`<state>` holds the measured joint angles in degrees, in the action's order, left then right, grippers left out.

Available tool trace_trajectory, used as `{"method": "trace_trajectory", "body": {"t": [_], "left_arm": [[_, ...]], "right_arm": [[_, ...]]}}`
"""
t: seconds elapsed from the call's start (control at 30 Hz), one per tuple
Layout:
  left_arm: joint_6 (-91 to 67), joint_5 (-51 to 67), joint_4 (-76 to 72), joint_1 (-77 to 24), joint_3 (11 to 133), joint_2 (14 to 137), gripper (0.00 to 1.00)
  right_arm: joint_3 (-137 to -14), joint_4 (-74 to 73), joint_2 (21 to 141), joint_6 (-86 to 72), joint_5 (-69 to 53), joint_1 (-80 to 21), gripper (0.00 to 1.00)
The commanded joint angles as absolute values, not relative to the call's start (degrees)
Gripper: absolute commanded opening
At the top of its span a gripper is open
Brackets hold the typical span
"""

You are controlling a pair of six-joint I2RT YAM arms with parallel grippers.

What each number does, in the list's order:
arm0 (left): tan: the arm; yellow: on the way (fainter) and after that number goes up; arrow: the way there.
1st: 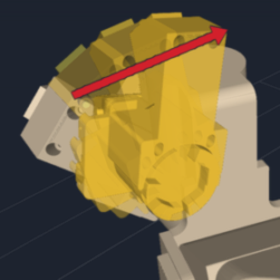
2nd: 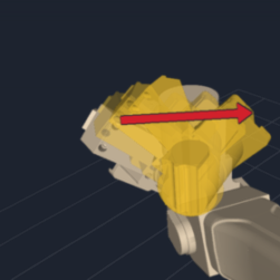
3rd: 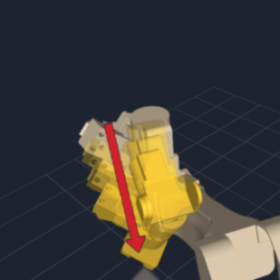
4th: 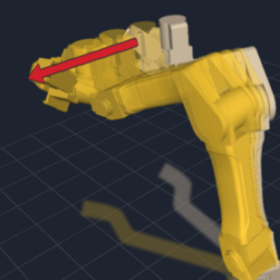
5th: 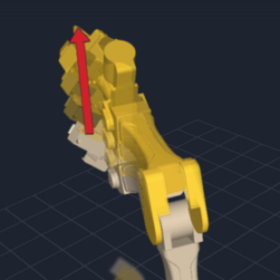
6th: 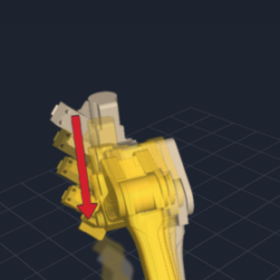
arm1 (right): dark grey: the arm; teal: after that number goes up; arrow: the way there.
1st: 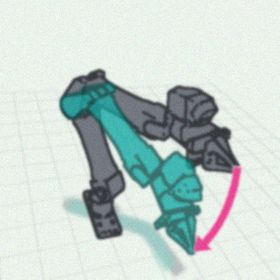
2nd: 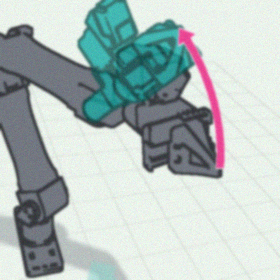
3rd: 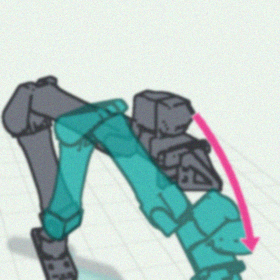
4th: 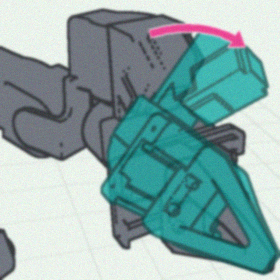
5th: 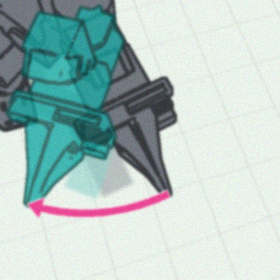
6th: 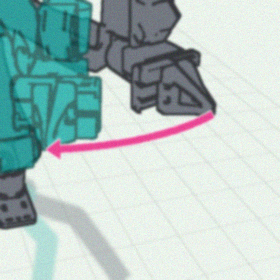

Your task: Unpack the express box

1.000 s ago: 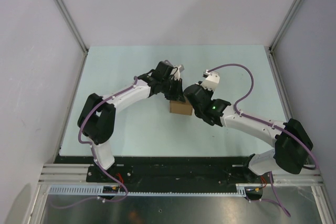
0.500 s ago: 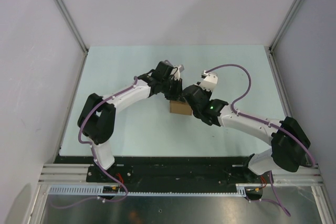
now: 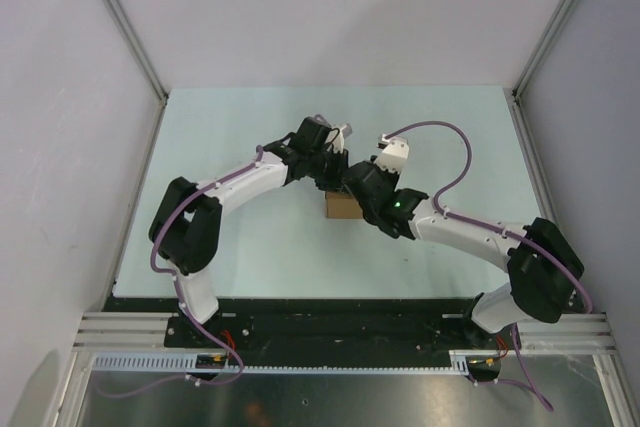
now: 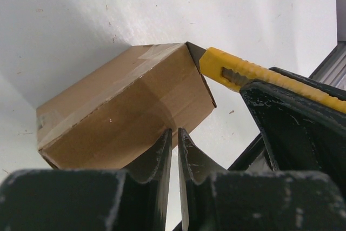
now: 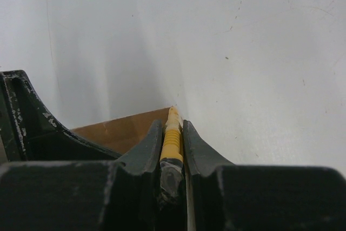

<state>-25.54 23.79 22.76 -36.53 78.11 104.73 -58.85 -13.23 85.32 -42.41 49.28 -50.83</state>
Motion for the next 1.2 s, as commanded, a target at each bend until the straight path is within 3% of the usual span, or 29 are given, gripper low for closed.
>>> {"method": "trace_trajectory", "body": {"t": [0.0,0.3,0.67,0.93,1.17], "left_arm": [[-24.26,20.22,28.04,-37.27,75.94,108.98,0.16],[-24.17,20.04,28.04,-37.0,75.94,108.81,0.16],[-24.34,19.16,28.12,-36.91,78.13,103.28,0.36],[-26.63,22.85,28.12,-36.74,84.63,99.93,0.47],[-27.33,21.62,28.12,-36.39,86.31,96.6,0.54]], "right_arm": [[-59.5,-12.75,87.37,-42.63,47.46,-50.89,0.0],[-59.5,-7.65,76.21,-36.74,50.44,-50.36,0.0],[-59.5,-22.57,67.33,-47.71,47.82,-44.21,0.0],[-56.52,-29.27,63.99,-50.45,38.95,-37.19,0.0],[-47.03,-24.18,63.02,-47.56,16.76,-26.21,0.0]]}}
